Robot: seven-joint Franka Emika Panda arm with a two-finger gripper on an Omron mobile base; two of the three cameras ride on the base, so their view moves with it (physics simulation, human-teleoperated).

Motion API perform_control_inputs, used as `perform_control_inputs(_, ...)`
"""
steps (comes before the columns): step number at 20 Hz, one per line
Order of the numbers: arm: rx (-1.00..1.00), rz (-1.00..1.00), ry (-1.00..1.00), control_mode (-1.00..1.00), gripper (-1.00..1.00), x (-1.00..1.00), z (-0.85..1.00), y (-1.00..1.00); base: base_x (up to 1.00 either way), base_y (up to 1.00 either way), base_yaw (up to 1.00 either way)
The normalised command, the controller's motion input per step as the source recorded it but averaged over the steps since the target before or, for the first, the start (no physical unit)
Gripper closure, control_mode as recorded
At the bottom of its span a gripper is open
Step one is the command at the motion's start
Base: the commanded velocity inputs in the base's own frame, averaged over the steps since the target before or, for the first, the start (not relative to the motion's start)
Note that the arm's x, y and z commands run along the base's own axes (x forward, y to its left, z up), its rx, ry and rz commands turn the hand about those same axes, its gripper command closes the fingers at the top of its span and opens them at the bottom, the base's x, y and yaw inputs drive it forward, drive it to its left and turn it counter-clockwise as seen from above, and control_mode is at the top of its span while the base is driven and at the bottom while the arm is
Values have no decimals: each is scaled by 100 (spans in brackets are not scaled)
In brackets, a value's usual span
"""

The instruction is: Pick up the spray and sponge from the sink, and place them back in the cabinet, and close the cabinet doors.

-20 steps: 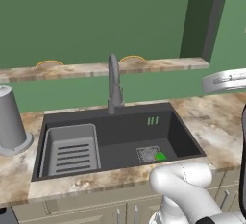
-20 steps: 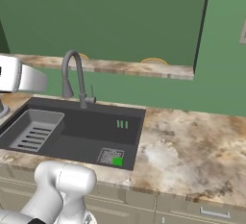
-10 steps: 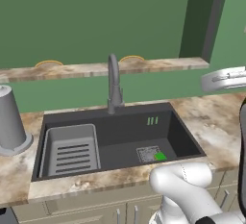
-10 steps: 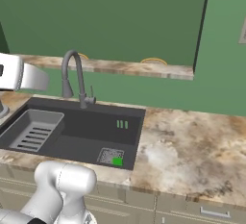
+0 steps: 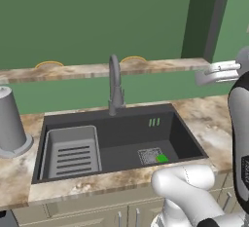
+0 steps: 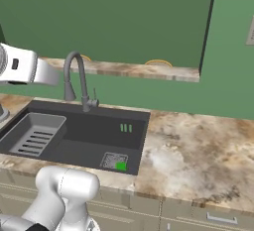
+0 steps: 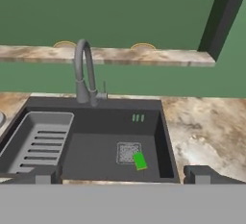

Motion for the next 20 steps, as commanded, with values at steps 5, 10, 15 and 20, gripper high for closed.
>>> perform_control_inputs(5, 0, 0, 3, -100, -100, 12, -19, -13, 0, 0, 0)
perform_control_inputs(10, 0, 0, 3, -100, -100, 2, -30, -11, 0, 0, 0)
perform_control_inputs(15, 0, 0, 3, -100, -100, 6, -39, -6, 0, 0, 0)
perform_control_inputs(20, 0, 0, 7, -100, -100, 9, -35, 0, 0, 0, 0)
